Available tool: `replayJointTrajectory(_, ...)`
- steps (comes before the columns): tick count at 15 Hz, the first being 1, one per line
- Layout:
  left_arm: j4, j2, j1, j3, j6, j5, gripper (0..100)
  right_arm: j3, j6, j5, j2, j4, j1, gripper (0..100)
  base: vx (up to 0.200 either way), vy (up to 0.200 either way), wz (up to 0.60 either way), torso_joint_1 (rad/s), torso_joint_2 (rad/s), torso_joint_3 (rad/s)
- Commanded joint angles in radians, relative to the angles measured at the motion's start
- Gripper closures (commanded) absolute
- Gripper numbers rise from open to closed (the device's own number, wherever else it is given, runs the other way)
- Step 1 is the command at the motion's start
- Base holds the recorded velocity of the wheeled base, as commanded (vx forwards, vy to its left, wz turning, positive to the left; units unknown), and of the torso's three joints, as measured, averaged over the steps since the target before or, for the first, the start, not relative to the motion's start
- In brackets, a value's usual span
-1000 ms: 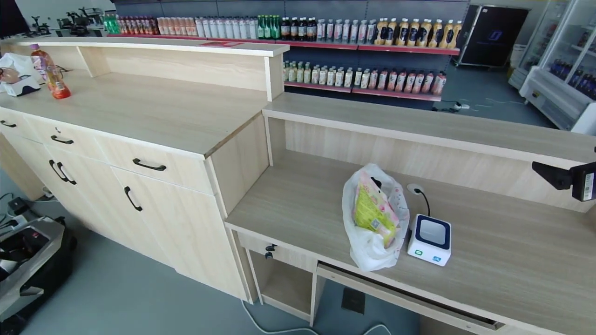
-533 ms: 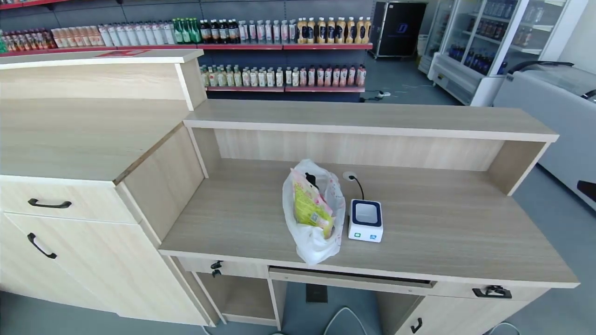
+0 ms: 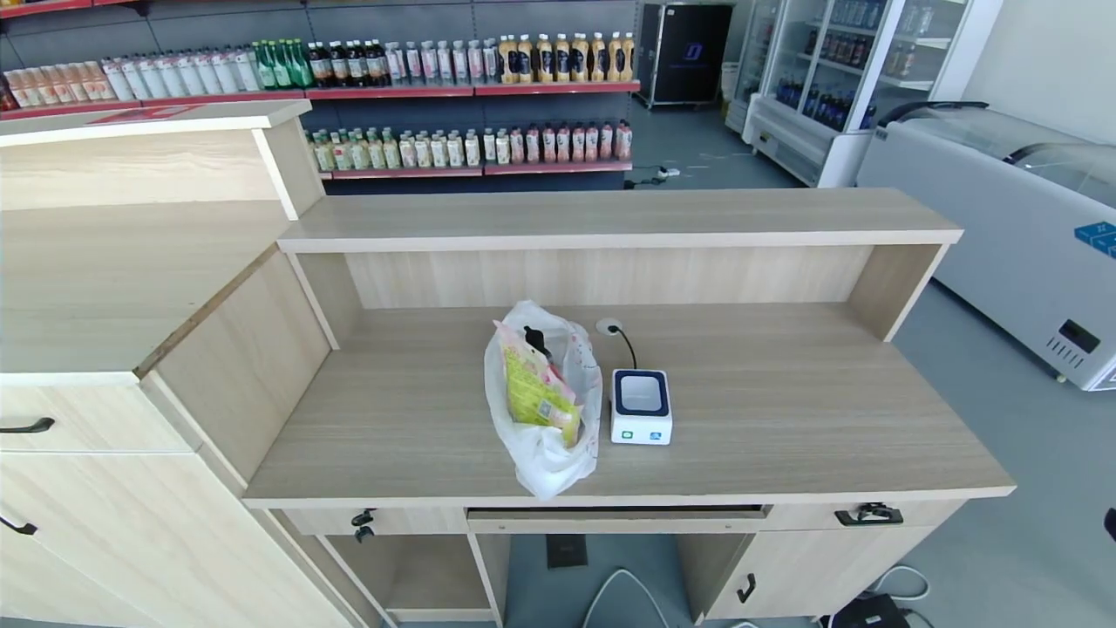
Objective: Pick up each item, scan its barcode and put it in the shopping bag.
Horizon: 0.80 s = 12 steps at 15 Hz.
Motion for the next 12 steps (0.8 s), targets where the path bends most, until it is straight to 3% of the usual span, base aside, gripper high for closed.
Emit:
replayJointTrajectory(1, 0.0, 0.0, 0.0, 0.0, 0.0, 0.0, 0, 0.178, 0.011, -0.001, -0.334, -0.006, 0.085, 0, 0.0, 0.0, 0.0, 0.0, 0.0, 0.0)
replayJointTrajectory(4, 0.0, 0.0, 0.0, 0.0, 0.0, 0.0, 0, 0.178, 0.005, -0.002, -0.496, 0.17, 0.187, 0, 0.0, 0.0, 0.0, 0.0, 0.0, 0.0)
replayJointTrajectory(6, 0.0, 0.0, 0.0, 0.0, 0.0, 0.0, 0, 0.178, 0.016, 0.007, -0.57, 0.212, 0.191, 0, 0.0, 0.0, 0.0, 0.0, 0.0, 0.0)
replayJointTrajectory(7, 0.0, 0.0, 0.0, 0.0, 0.0, 0.0, 0, 0.178, 0.037, 0.061, -0.596, 0.232, 0.188, 0, 0.0, 0.0, 0.0, 0.0, 0.0, 0.0)
replayJointTrajectory(9, 0.0, 0.0, 0.0, 0.0, 0.0, 0.0, 0, 0.178, 0.114, 0.056, -0.599, 0.282, 0.187, 0, 0.0, 0.0, 0.0, 0.0, 0.0, 0.0)
replayJointTrajectory(12, 0.0, 0.0, 0.0, 0.0, 0.0, 0.0, 0, 0.178, 0.122, 0.054, -0.599, 0.282, 0.187, 0, 0.0, 0.0, 0.0, 0.0, 0.0, 0.0)
